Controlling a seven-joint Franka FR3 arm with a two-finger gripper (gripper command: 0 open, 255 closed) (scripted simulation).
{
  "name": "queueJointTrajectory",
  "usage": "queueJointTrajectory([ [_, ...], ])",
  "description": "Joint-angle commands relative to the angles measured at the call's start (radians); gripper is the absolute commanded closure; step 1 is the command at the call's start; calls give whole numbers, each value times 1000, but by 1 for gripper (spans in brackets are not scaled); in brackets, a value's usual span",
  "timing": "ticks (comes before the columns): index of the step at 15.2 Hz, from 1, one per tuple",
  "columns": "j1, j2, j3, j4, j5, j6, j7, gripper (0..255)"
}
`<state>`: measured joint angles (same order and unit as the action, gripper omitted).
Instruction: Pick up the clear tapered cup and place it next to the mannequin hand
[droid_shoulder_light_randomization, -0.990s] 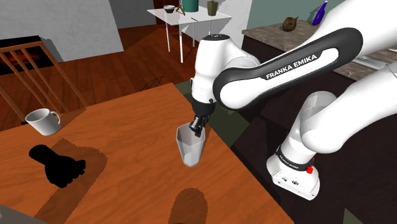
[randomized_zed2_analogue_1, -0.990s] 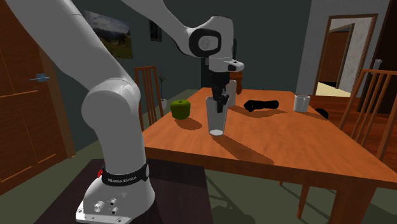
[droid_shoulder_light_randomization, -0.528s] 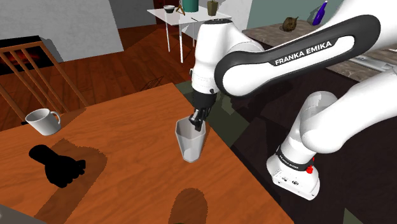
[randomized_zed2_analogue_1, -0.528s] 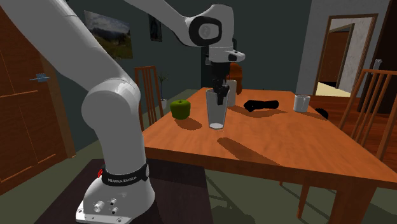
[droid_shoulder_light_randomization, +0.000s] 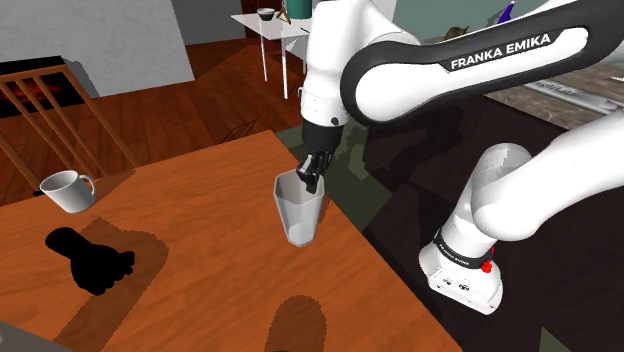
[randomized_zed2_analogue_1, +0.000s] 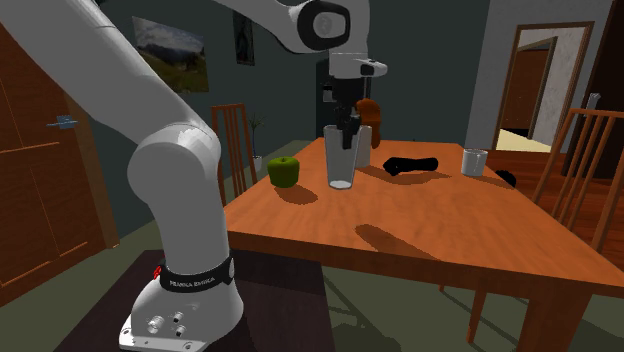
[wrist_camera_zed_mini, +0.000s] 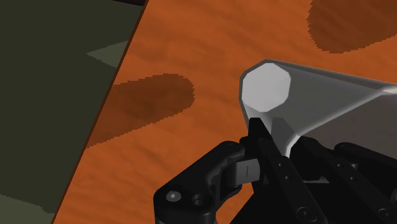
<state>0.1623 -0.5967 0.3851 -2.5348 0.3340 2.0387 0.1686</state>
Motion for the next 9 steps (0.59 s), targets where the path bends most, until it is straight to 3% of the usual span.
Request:
queueJointTrajectory([
  [1, -2, -6, -5, 23, -5, -29, 3, 255],
  [9, -9, -23, -27, 117, -25, -140, 15, 255],
])
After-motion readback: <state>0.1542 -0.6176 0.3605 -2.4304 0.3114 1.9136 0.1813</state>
